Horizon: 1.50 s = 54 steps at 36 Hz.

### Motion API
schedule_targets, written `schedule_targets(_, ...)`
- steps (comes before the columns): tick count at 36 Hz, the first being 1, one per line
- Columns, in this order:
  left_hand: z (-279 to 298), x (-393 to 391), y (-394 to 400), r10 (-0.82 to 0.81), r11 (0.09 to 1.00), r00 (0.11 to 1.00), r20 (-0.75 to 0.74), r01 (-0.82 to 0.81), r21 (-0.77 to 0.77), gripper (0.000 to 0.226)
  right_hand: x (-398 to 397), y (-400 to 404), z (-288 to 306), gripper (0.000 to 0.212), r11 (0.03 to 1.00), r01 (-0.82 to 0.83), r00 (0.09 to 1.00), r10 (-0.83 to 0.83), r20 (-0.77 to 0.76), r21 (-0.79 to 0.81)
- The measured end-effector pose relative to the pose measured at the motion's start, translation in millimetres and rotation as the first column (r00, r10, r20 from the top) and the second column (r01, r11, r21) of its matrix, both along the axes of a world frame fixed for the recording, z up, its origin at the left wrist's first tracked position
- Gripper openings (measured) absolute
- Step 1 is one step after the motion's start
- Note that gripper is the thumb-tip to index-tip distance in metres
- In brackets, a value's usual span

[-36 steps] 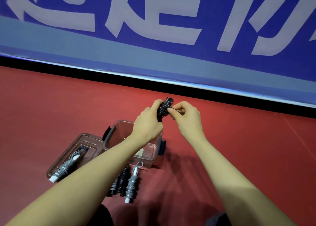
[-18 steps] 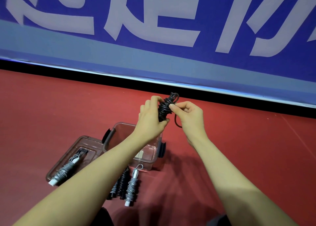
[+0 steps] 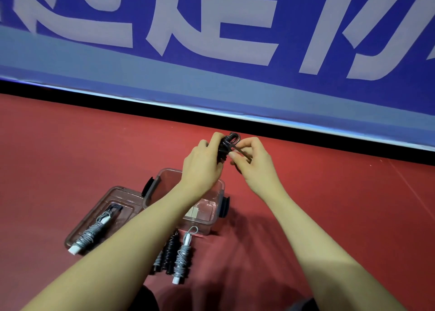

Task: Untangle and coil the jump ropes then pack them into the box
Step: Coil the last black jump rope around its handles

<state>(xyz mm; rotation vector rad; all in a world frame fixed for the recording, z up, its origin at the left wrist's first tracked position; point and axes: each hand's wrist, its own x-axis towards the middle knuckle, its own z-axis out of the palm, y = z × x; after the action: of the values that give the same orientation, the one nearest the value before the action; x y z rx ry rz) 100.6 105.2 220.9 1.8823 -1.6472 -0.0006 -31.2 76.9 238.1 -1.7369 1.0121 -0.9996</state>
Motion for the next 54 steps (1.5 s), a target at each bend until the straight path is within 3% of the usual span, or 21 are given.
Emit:
schedule_targets(2, 1, 2, 0, 0.016, 1.000, 0.999, 0.029, -0.016, 0.023, 0.046, 0, 0, -1, 0.013, 1.000, 0.003, 0.990, -0.007, -0.137, -0.025)
schedule_targets(4, 1, 3, 1, 0.019, 0.999, 0.999, 0.038, -0.021, 0.040, 0.048, 0, 1, 0, 0.010, 1.000, -0.011, 0.989, 0.010, -0.149, -0.011)
schedule_targets(9, 1, 5, 1, 0.027, 1.000, 0.999, -0.044, -0.028, -0.004, 0.043, -1, 4, 4, 0.013, 0.994, -0.080, 0.992, 0.071, 0.105, 0.079)
schedule_targets(12, 1, 7, -2, -0.001, 1.000, 0.979, -0.206, -0.002, -0.015, 0.041, -2, 2, 3, 0.019, 0.993, -0.053, 0.984, 0.033, 0.176, 0.110)
schedule_targets(17, 12, 3, 1, -0.150, 0.987, 0.849, -0.506, 0.159, -0.026, 0.050, -5, -5, -5, 0.017, 0.982, 0.048, 0.955, -0.099, 0.279, 0.184)
schedule_targets(22, 14, -4, 2, -0.113, 0.987, 0.688, -0.717, 0.160, -0.002, 0.047, 1, -7, -5, 0.019, 0.928, -0.052, 0.855, -0.149, 0.497, 0.369)
schedule_targets(28, 11, -10, 0, -0.115, 0.992, 0.750, -0.651, 0.121, -0.036, 0.040, 5, -9, -8, 0.031, 0.876, -0.112, 0.812, -0.191, 0.551, 0.469)
schedule_targets(33, 13, -8, -2, -0.095, 0.995, 0.758, -0.645, 0.070, -0.065, 0.045, 0, -11, -3, 0.029, 0.842, -0.175, 0.776, -0.200, 0.597, 0.510)
schedule_targets(38, 11, -9, 2, -0.117, 0.990, 0.859, -0.498, 0.063, -0.123, 0.071, -3, -11, -2, 0.025, 0.885, -0.049, 0.849, -0.207, 0.486, 0.464)
schedule_targets(42, 1, -11, -1, -0.156, 0.988, 0.909, -0.387, 0.139, -0.072, 0.070, 0, -9, -1, 0.028, 0.916, -0.015, 0.878, -0.179, 0.443, 0.400)
schedule_targets(48, 6, -15, 0, -0.226, 0.970, 0.858, -0.461, 0.241, -0.026, 0.073, 0, -10, -1, 0.028, 0.926, -0.055, 0.874, -0.135, 0.466, 0.373)
schedule_targets(54, 8, -10, 3, -0.284, 0.957, 0.794, -0.537, 0.273, -0.102, 0.054, -3, -10, -2, 0.023, 0.928, -0.095, 0.891, -0.083, 0.447, 0.361)
